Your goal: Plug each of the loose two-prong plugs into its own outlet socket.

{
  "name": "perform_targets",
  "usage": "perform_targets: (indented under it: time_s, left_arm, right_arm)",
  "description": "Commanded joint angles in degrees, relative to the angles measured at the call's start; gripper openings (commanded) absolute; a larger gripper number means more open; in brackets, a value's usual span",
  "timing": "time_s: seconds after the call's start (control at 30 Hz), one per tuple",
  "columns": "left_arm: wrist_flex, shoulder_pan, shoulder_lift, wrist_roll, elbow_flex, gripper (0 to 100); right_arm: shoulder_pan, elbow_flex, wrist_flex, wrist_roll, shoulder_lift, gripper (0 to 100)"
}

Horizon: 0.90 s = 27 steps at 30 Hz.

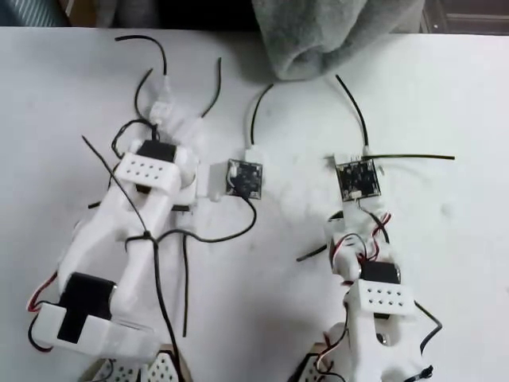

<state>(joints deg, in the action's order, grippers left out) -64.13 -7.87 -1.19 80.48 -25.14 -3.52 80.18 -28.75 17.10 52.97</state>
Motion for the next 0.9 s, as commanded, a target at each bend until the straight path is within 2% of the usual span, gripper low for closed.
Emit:
perform_targets:
  time_s: [0.0,0.2,0.4,0.63,0.77,0.87]
  left_arm:
    - [-1.1,-1.6,0.0,23.8,-0.9,2]
    - [-0.8,-4.3,-0.1,23.8,-4.7,2]
    - [-1.4,-3.0,-0.1,23.8,-5.1,2]
    - [-13.4,-3.0,-0.5,27.1,-5.7,2]
    - [-13.3,-2.0,-0.1,24.7,-7.4,2]
    - [-8.3,-2.0,-0.1,21.9,-11.5,2]
  right_arm:
    - [-0.1,-0.2,1.1,0.6,1.4,2.1]
    - [-0.1,-0.2,1.1,0.6,1.4,2.1]
    - [-0.1,-0.2,1.2,0.6,1.4,2.1]
    - [-0.1,-0.2,1.2,0.6,1.4,2.1]
    - [-0.1,-0.2,1.2,0.6,1.4,2.1]
    - [-0.1,-0.2,1.2,0.6,1.4,2.1]
